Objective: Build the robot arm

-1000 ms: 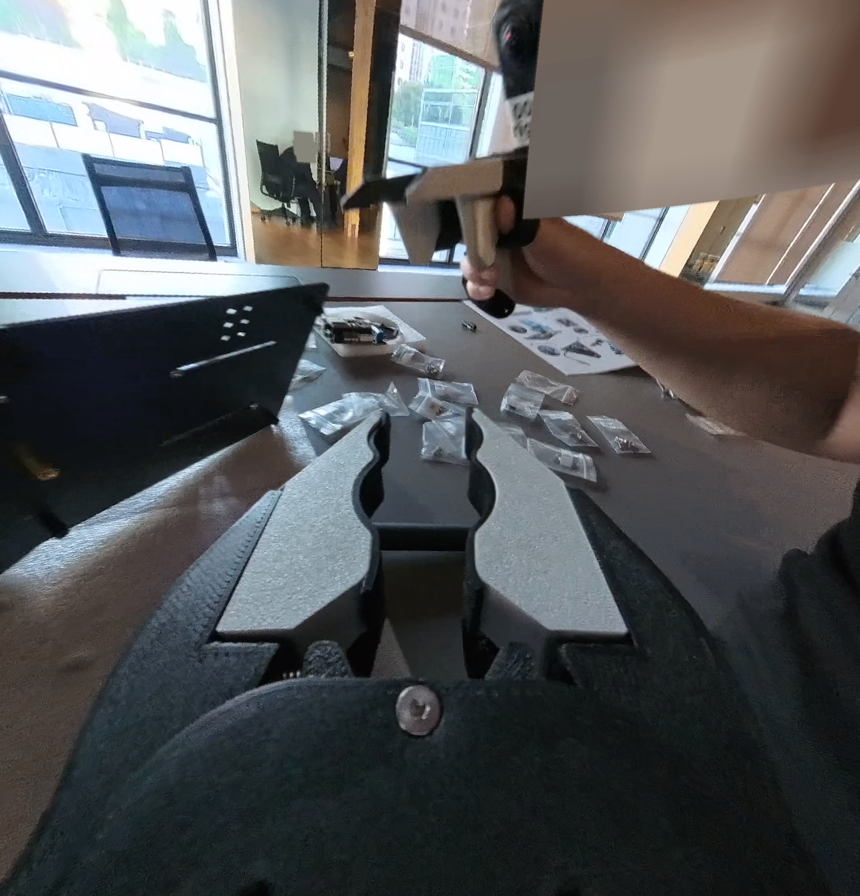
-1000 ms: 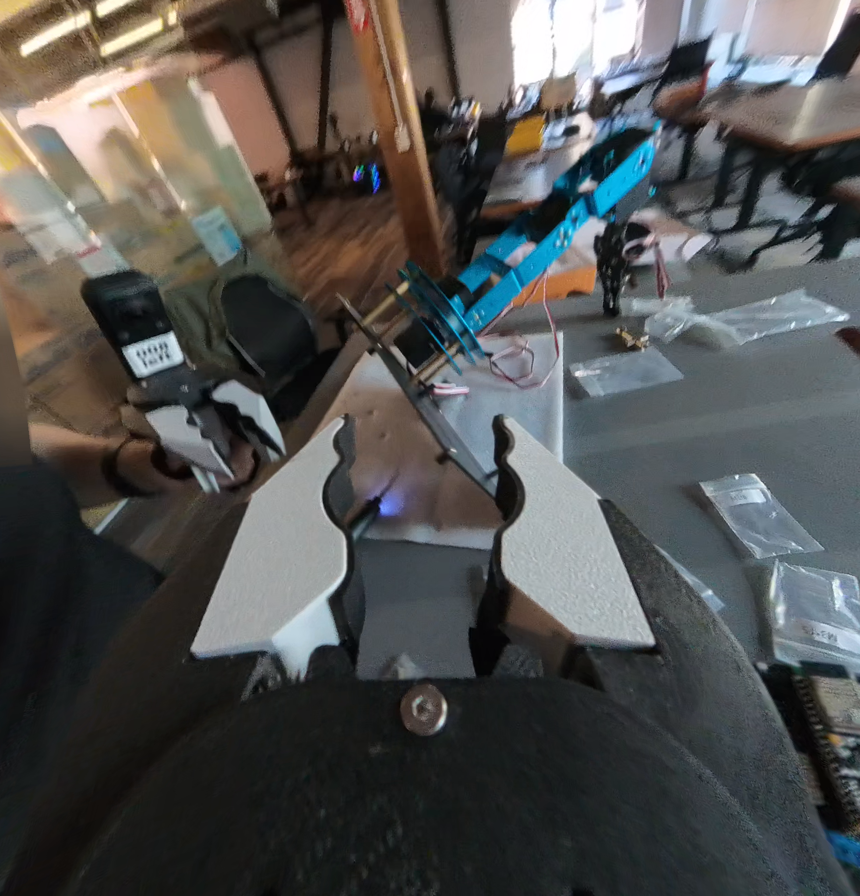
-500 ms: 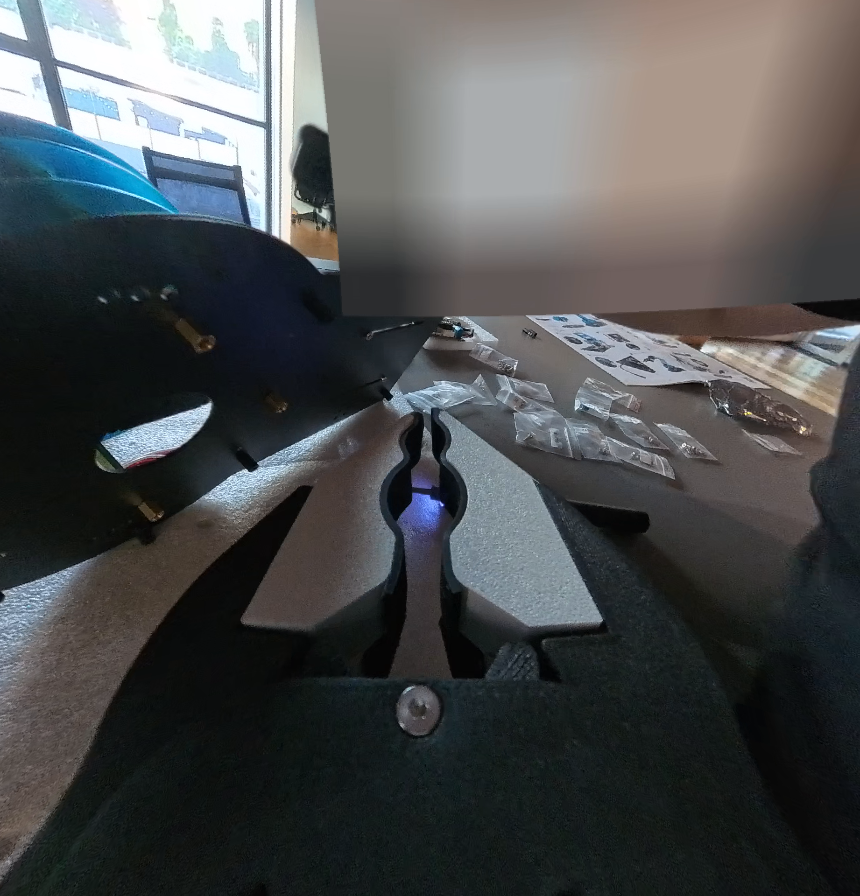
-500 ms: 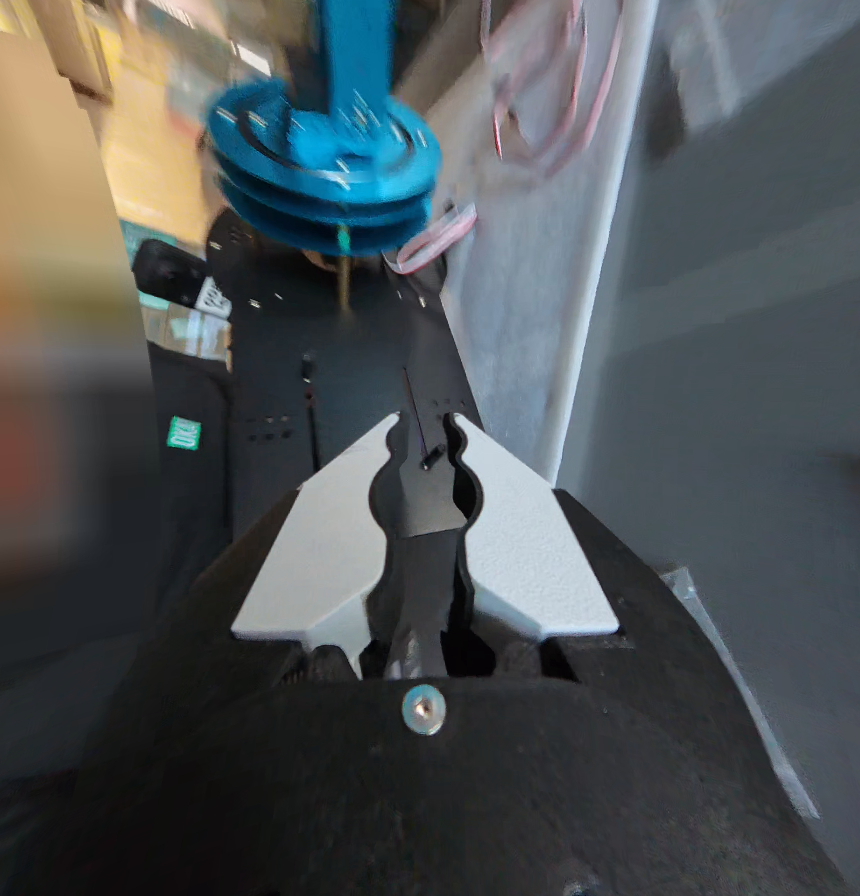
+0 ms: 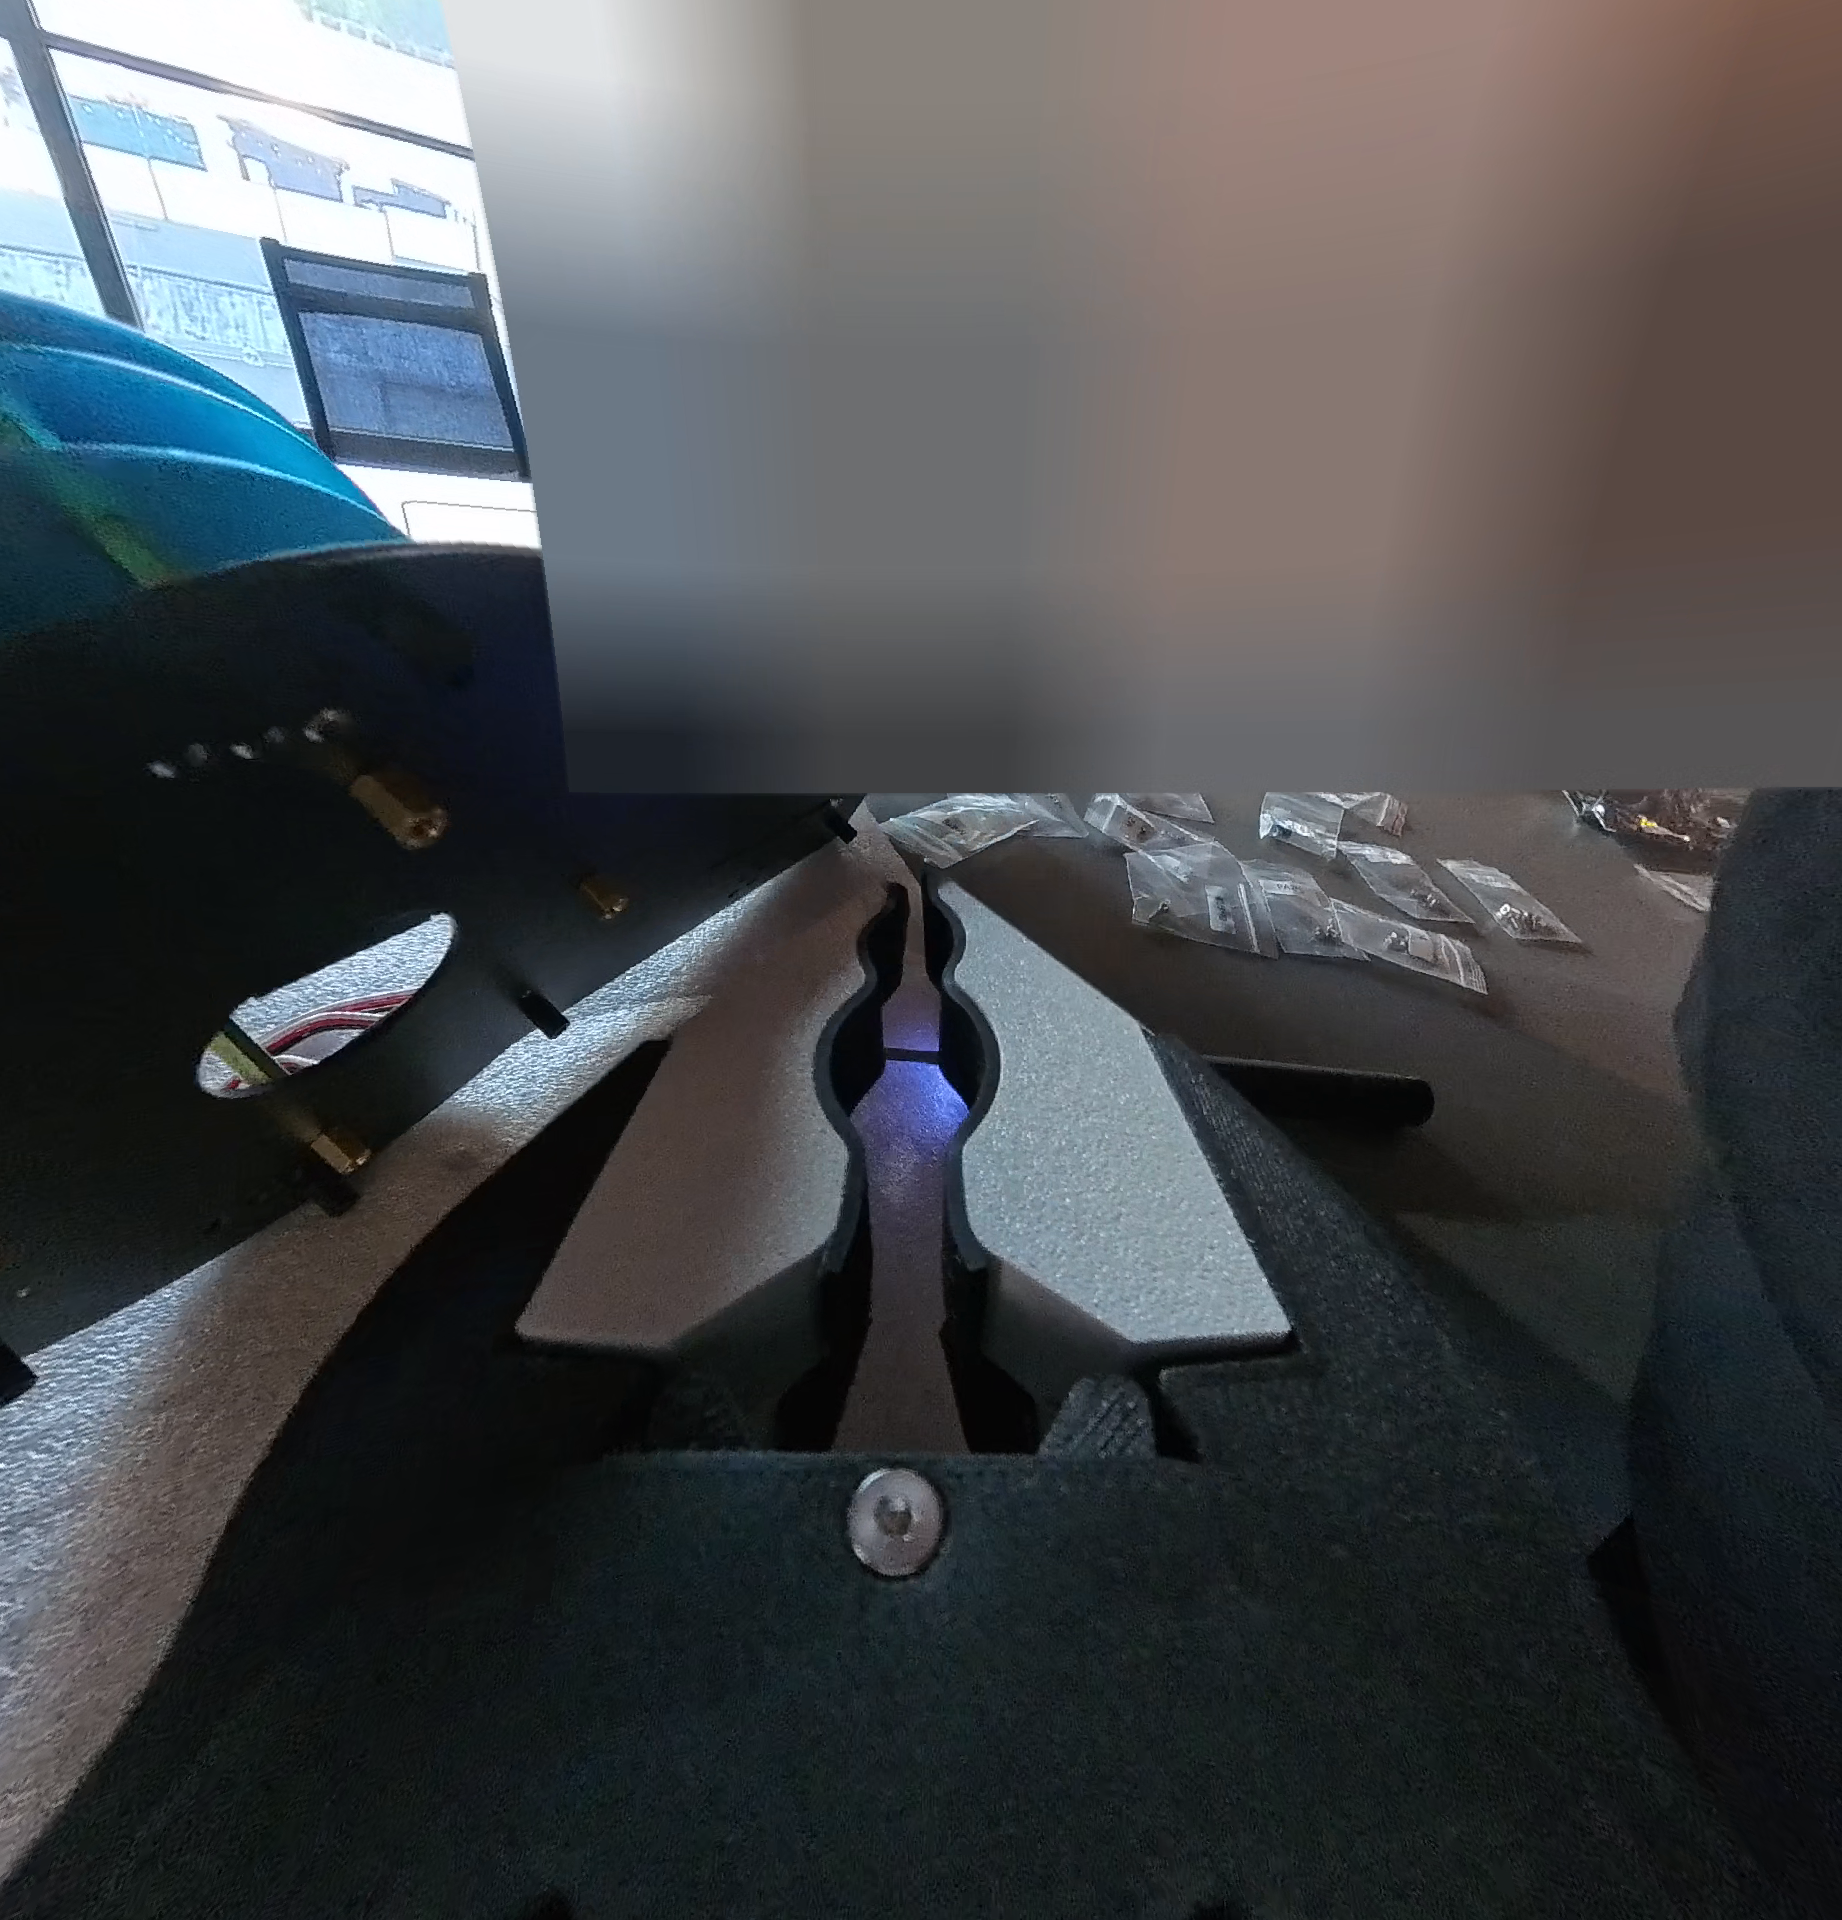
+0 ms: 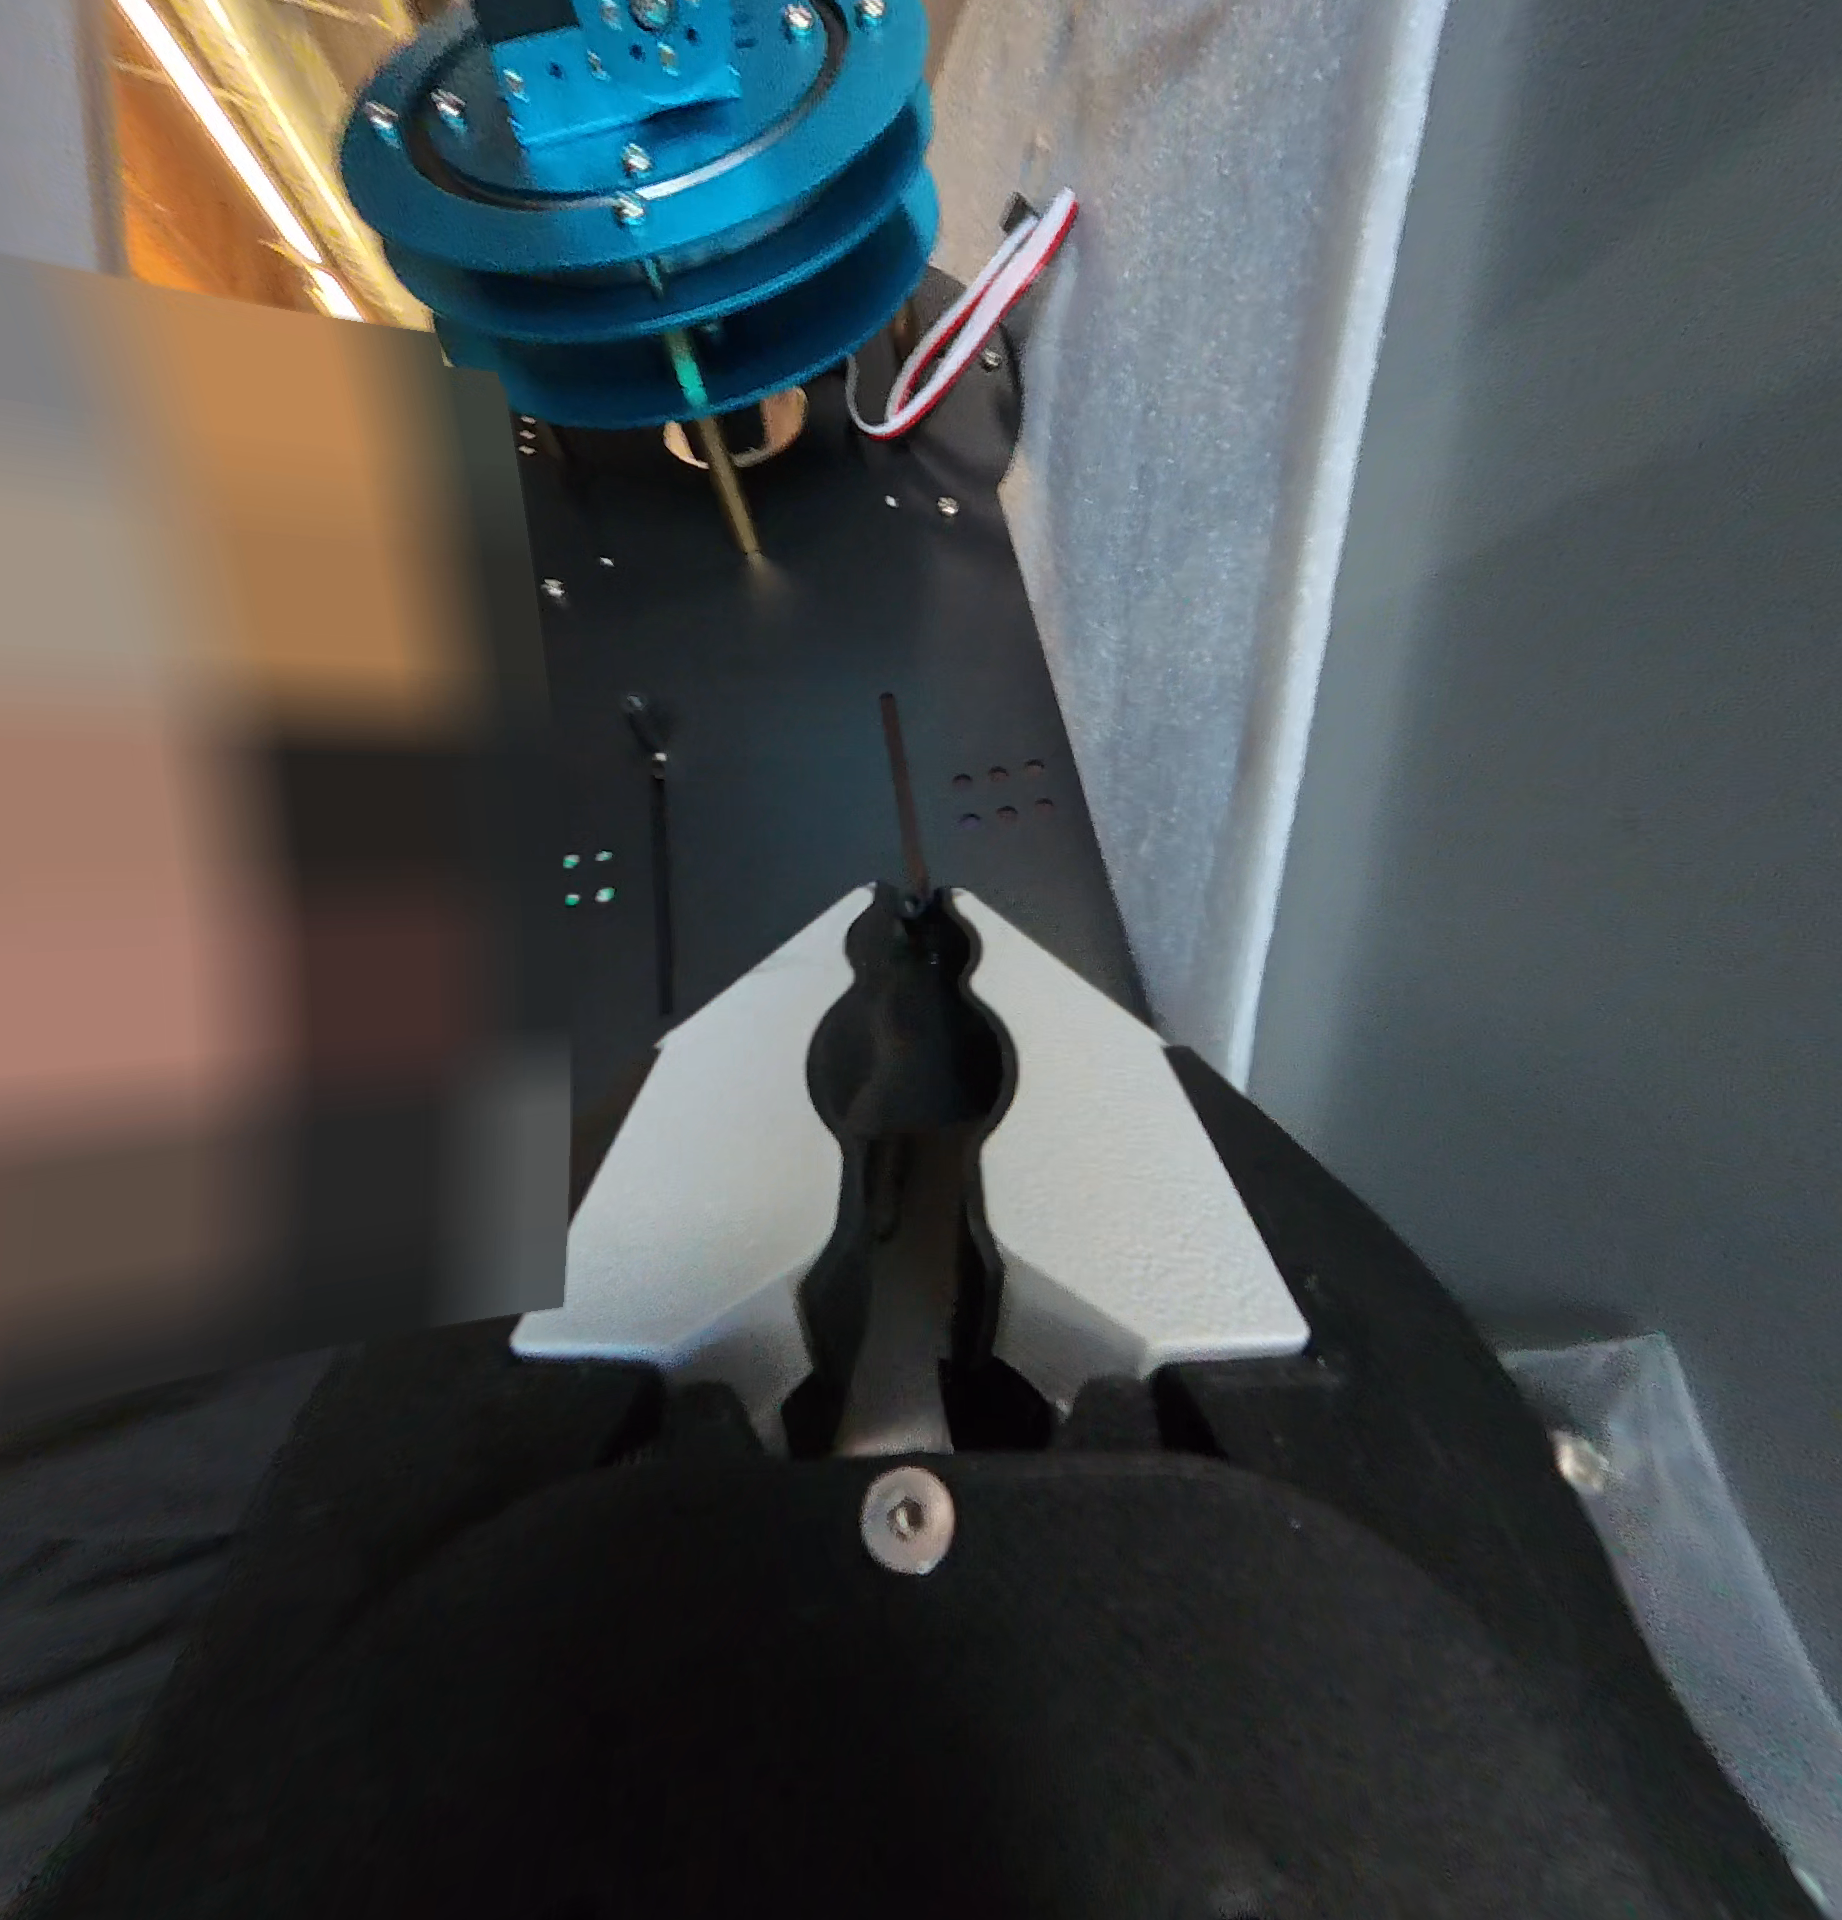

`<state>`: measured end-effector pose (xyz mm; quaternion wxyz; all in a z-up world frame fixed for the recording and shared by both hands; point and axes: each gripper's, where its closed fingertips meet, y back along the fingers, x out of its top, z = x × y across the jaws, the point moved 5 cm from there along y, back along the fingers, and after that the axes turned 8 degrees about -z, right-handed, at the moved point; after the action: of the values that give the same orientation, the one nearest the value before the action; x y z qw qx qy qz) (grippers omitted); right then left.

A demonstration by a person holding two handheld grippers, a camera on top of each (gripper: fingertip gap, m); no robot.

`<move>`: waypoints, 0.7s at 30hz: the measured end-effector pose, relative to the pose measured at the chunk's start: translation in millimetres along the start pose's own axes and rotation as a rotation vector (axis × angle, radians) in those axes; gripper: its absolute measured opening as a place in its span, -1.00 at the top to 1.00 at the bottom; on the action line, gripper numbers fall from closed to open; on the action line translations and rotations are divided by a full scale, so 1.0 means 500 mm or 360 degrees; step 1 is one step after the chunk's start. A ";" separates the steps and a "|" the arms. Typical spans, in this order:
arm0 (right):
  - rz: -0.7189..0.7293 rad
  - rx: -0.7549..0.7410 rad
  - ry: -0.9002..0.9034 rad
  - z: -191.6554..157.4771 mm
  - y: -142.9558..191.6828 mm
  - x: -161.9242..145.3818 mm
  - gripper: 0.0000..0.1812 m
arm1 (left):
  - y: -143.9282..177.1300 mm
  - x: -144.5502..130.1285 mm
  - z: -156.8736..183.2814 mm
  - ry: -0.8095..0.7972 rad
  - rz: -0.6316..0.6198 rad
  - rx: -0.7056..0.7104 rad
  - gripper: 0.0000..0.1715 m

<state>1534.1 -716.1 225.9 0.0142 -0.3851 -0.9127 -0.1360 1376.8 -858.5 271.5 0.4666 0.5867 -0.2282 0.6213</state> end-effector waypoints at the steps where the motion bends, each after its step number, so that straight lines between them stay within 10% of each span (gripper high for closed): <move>1: 0.0013 0.0013 -0.0011 -0.001 0.000 -0.001 0.91 | -0.002 -0.001 0.001 0.0003 -0.0006 -0.0003 1.00; 21: -0.0047 -0.0129 0.0072 0.003 0.002 -0.003 0.95 | -0.019 -0.003 0.029 0.0021 -0.0068 -0.0010 0.99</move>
<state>1536.2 -716.1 224.6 0.0171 -0.3687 -0.9115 -0.1817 1392.3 -866.8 270.5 0.4830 0.5859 -0.2147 0.6143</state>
